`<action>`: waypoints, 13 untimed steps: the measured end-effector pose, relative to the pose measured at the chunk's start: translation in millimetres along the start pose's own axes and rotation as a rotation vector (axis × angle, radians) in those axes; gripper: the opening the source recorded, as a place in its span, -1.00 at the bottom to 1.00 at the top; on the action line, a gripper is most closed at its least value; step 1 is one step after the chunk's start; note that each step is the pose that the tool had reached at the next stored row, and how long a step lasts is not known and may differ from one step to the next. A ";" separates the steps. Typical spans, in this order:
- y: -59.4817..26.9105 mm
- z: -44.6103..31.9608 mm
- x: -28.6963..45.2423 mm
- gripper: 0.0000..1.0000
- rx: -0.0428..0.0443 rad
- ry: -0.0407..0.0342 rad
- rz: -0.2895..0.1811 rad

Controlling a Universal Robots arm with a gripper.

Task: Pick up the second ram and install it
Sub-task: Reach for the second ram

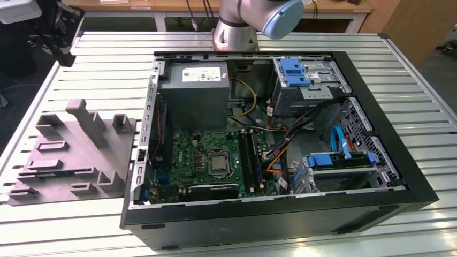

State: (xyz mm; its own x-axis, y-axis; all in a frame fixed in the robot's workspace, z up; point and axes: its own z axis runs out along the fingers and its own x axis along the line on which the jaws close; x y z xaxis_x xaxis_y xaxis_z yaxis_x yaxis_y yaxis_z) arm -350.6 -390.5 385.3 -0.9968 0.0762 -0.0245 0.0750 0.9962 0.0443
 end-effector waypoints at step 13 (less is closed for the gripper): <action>-1.5 3.0 31.9 -0.80 0.0011 -0.0001 0.000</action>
State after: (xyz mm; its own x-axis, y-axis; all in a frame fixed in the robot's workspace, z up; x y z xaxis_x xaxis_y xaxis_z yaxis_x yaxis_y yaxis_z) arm -382.5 -389.5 381.5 -0.9968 0.0762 -0.0246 0.0751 0.9962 0.0432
